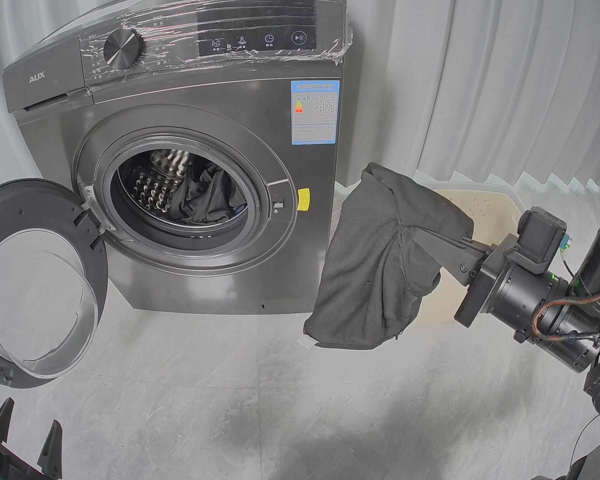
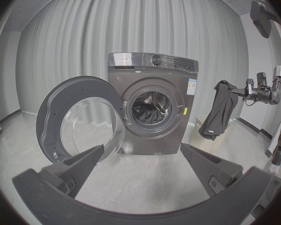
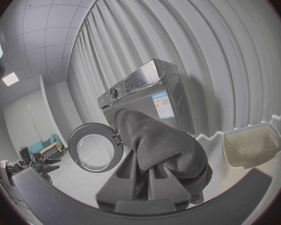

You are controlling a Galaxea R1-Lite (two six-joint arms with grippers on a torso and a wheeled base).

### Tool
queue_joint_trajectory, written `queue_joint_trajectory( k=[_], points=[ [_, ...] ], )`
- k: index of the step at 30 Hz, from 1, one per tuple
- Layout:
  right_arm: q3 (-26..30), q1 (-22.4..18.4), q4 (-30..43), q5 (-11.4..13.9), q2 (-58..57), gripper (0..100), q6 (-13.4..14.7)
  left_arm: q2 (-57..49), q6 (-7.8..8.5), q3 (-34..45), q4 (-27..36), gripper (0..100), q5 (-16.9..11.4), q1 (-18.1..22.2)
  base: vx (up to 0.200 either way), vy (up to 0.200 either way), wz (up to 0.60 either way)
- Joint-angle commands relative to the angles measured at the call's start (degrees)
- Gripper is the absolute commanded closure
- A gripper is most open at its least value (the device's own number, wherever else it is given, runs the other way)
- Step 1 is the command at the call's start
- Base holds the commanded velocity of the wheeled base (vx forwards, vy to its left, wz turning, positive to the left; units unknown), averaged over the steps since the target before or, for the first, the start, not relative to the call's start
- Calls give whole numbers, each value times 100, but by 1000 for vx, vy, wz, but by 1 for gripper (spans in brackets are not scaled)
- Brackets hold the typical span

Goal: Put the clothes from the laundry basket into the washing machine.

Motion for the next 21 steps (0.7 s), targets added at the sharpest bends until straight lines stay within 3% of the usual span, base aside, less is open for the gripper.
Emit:
queue_joint_trajectory(
  k=[1, 21],
  points=[
    [-10, -2, 0, -9, 16, 100, 8, -76, -4, 75, -3, 0, 0, 0, 0, 200, 0],
    [-28, 103, -9, -17, 34, 100, 8, -76, -4, 75, -3, 0, 0, -9, 0, 200, 0]
  ],
)
